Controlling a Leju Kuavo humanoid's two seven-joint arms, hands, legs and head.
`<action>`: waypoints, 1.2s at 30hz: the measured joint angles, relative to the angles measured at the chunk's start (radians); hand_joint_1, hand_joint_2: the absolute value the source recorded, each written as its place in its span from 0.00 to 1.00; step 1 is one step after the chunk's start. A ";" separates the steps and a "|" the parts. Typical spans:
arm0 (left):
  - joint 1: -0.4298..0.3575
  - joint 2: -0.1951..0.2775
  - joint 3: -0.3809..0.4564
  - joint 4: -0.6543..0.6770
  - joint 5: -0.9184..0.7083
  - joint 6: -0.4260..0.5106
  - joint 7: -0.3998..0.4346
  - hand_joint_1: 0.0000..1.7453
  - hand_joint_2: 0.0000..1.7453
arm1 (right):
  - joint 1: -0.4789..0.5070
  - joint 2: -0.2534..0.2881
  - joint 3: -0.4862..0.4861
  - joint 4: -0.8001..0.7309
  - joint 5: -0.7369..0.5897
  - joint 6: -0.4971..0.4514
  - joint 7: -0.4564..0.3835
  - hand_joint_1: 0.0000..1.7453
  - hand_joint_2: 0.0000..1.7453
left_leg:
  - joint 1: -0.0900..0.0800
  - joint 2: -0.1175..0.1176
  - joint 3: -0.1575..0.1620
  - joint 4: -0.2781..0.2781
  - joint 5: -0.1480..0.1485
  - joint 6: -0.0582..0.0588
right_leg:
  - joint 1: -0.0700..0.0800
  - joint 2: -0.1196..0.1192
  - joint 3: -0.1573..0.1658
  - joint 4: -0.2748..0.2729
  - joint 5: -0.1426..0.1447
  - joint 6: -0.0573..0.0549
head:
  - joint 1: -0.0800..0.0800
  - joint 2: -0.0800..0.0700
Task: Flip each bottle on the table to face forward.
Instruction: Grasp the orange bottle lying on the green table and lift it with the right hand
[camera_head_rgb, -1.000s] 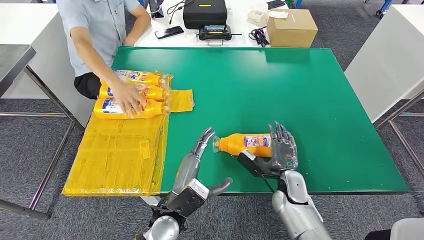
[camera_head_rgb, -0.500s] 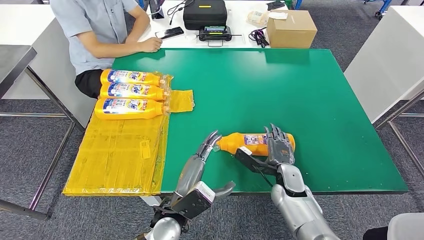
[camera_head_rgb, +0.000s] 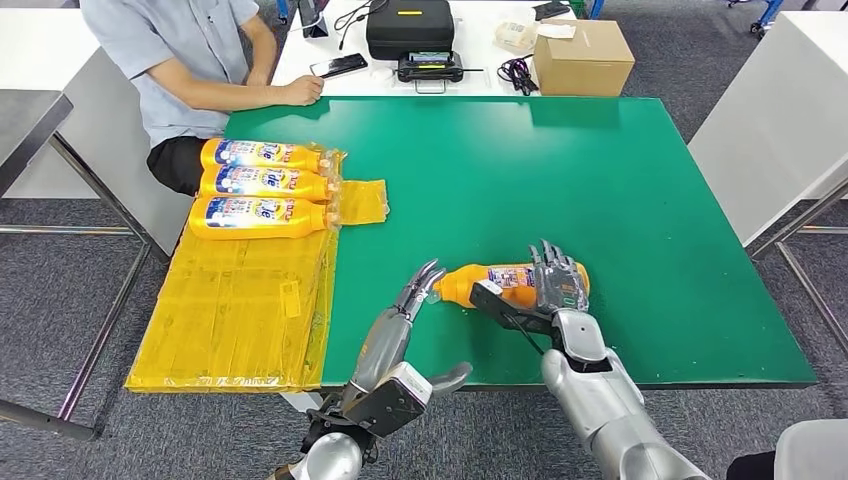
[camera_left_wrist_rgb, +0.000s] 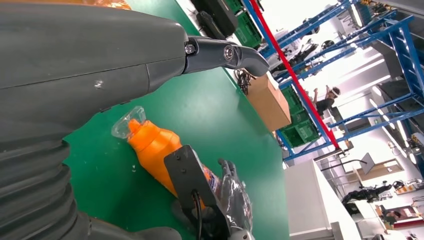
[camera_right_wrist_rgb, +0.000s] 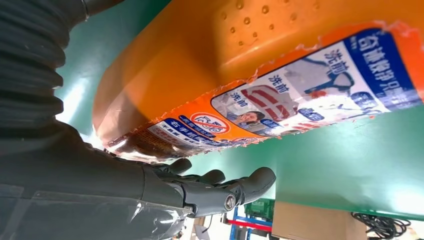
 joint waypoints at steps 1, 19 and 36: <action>0.000 0.000 0.000 0.000 0.000 0.000 0.000 0.00 1.00 | -0.003 0.000 0.003 0.004 0.002 0.002 0.002 0.66 1.00 | 0.000 0.000 0.000 0.000 0.000 0.000 | 0.000 0.000 0.000 0.000 0.000 0.000 | 0.000 0.000; -0.011 -0.009 0.000 0.023 0.013 0.001 -0.026 0.00 1.00 | -0.057 -0.045 0.039 0.060 -0.144 0.134 -0.147 1.00 1.00 | 0.000 0.001 0.003 0.000 0.000 0.000 | 0.000 0.000 0.002 0.000 0.000 0.000 | 0.000 0.000; -0.024 -0.016 -0.009 0.050 0.131 0.043 -0.125 0.00 1.00 | -0.031 -0.104 0.009 0.030 -0.546 0.258 -0.448 1.00 1.00 | 0.000 0.005 0.015 0.000 -0.004 -0.001 | 0.000 0.005 0.012 -0.001 0.000 0.000 | 0.000 0.000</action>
